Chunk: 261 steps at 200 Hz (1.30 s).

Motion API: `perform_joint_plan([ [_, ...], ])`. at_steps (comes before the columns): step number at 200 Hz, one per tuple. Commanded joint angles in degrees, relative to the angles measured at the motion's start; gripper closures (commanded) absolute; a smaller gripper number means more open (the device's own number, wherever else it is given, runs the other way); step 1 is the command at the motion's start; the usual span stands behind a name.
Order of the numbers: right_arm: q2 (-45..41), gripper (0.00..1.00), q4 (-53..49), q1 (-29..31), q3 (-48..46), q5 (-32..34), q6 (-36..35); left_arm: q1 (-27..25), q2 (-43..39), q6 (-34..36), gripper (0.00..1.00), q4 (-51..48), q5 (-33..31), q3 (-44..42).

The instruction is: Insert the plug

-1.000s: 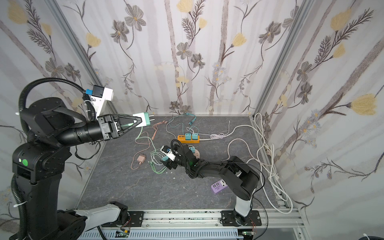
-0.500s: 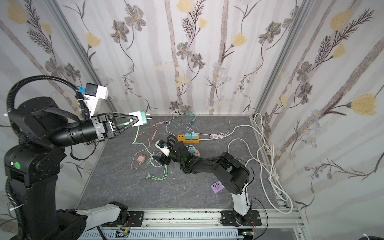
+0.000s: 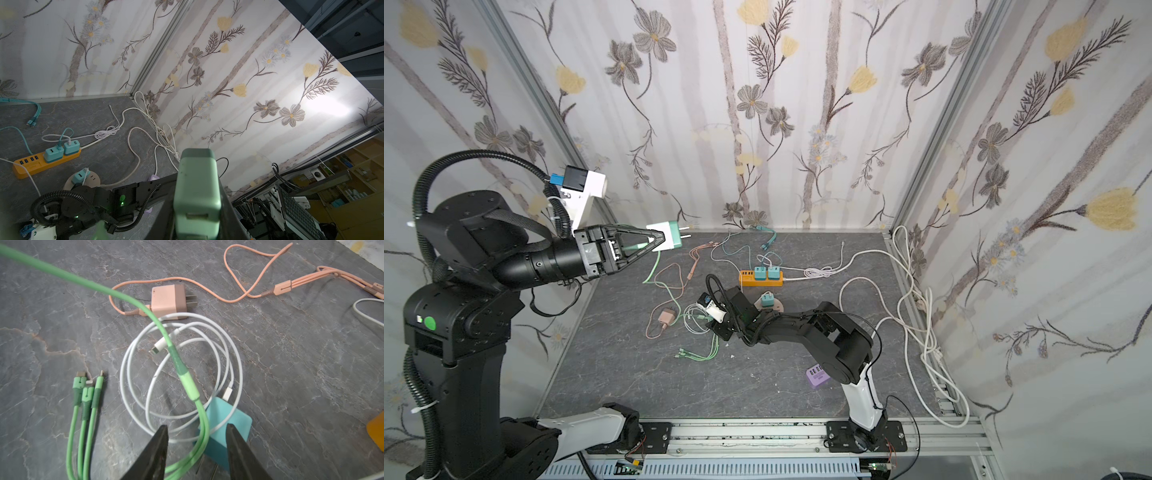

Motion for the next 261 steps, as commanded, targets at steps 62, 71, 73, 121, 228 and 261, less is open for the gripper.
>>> perform_joint_plan([
  [62, 3.4, 0.8, -3.0, 1.5, 5.2, 6.4, -0.1, 1.3, -0.6, 1.7, 1.0, 1.1, 2.4, -0.9],
  [71, 1.4, 0.85, -1.6, 1.5, 4.0, 5.9, 0.0, 1.4, -0.7, 2.2, 1.0, 0.4, 1.9, -0.9],
  [73, 0.9, 0.86, -1.1, 1.5, 3.5, 5.6, 0.0, 1.5, -0.8, 2.4, 1.0, 0.3, 1.8, -1.0],
  [121, -12.8, 0.98, 3.9, 1.3, -7.3, -2.0, -0.8, 1.6, -1.4, 5.4, 1.0, -3.5, -1.8, -2.2],
  [228, -44.4, 1.0, 1.4, -5.9, -21.2, -10.8, 4.3, 0.7, 0.6, -4.6, 1.0, 12.0, 4.1, -12.3],
  [261, -51.9, 1.0, -7.8, -12.7, -19.4, -9.4, 7.5, -3.8, 2.0, -5.0, 1.0, 14.5, 3.2, -12.1],
])
